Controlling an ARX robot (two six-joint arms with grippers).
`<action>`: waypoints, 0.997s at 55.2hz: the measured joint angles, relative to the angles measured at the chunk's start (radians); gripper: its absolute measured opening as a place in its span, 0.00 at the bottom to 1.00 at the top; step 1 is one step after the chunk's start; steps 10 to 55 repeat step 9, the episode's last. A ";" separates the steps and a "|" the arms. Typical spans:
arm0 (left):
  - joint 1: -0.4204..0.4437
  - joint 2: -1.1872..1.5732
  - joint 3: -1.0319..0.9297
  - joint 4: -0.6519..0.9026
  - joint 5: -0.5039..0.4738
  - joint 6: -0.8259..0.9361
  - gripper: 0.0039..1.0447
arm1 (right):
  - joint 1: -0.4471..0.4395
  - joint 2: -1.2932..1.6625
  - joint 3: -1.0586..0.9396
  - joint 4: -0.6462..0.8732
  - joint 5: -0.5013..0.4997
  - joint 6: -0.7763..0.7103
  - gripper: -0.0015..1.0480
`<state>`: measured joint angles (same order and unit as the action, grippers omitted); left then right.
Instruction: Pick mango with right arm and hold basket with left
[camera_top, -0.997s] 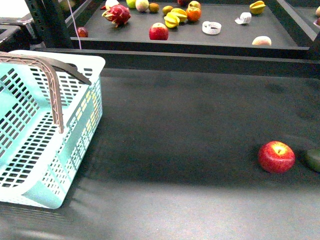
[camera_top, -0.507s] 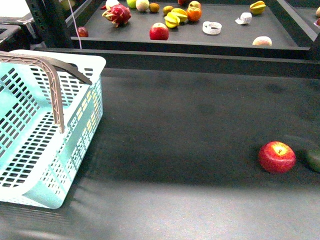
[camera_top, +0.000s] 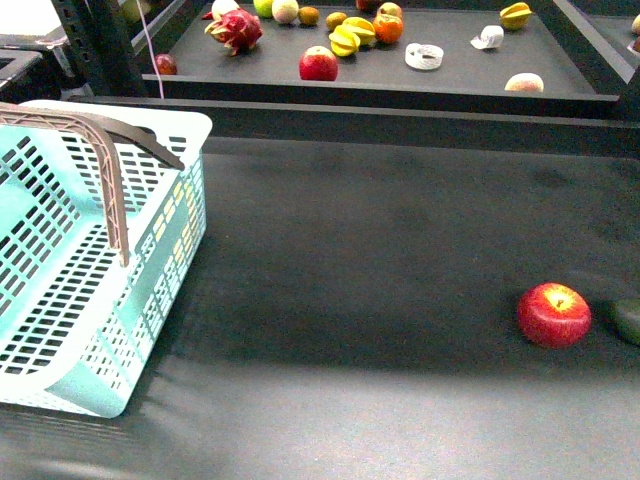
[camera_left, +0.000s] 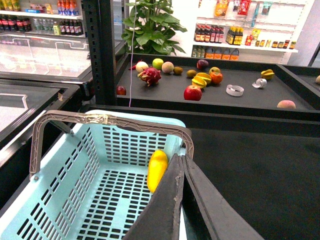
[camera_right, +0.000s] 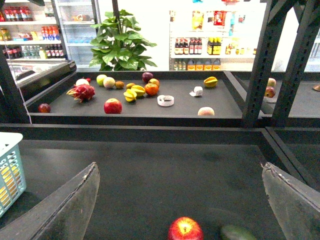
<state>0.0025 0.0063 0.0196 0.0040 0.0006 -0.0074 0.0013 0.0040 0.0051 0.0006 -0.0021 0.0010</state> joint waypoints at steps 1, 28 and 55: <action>0.000 0.000 0.000 -0.001 0.000 0.000 0.04 | 0.000 0.000 0.000 0.000 0.000 0.000 0.92; 0.000 -0.001 0.000 -0.002 0.000 0.000 0.04 | 0.000 0.000 0.000 0.000 0.001 0.000 0.92; 0.000 -0.001 0.000 -0.002 0.000 0.000 0.04 | 0.000 0.000 0.000 0.000 0.001 0.000 0.92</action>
